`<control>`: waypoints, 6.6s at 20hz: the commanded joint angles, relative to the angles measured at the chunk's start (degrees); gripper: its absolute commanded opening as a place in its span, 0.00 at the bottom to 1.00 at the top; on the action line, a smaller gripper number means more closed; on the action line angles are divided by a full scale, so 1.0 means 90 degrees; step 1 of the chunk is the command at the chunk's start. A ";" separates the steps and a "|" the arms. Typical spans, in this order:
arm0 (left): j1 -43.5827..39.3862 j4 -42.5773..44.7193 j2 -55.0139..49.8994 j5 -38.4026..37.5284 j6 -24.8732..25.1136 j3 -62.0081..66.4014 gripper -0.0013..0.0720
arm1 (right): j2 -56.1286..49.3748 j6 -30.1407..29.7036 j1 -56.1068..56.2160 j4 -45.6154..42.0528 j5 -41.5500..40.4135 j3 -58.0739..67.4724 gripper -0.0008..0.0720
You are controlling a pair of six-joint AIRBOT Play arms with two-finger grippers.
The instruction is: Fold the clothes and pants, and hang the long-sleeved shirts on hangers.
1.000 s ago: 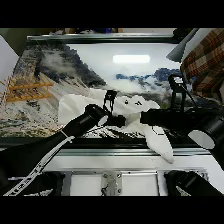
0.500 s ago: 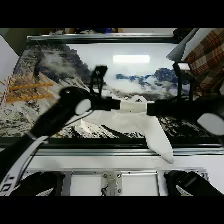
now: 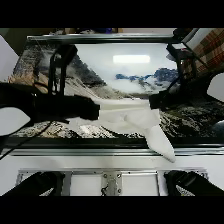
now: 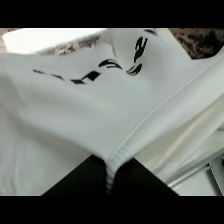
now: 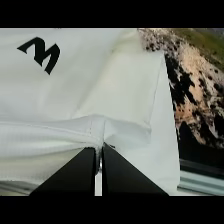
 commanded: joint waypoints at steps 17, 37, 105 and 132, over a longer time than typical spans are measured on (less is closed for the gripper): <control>0.0624 -0.1627 -0.0687 0.1537 0.0539 -0.2941 0.05 | -0.0542 0.0787 0.1370 -0.0085 -0.0629 -0.1307 0.06; 0.5425 -0.1547 0.1081 0.0539 0.2499 -0.2640 0.97 | -0.0539 0.0784 0.1370 -0.0087 -0.0629 -0.1307 0.06; 0.8908 0.2703 -0.6887 0.3286 0.4901 0.2086 0.04 | -0.0738 0.0784 0.1370 -0.0087 -0.0629 -0.1307 0.06; 0.6234 0.0644 -0.3759 0.2659 0.5462 0.2086 0.04 | -0.0755 0.0784 0.1370 -0.0087 -0.0629 -0.1307 0.06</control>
